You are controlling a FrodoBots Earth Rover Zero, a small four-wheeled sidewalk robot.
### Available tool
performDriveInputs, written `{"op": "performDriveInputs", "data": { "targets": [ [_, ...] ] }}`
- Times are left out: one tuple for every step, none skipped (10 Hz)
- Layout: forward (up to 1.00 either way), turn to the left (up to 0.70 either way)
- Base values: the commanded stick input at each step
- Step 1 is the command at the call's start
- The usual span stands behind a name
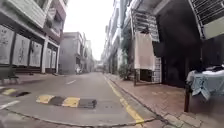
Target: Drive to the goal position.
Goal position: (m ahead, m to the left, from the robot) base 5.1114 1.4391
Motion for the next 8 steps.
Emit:
{"op": "performDriveInputs", "data": {
  "targets": [
    [0.49, 0.00],
    [0.49, 0.00],
    [0.49, 0.00],
    [0.49, 0.00],
    [0.49, 0.00],
    [0.49, 0.00],
    [0.49, -0.26],
    [0.49, -0.49]
  ]
}}
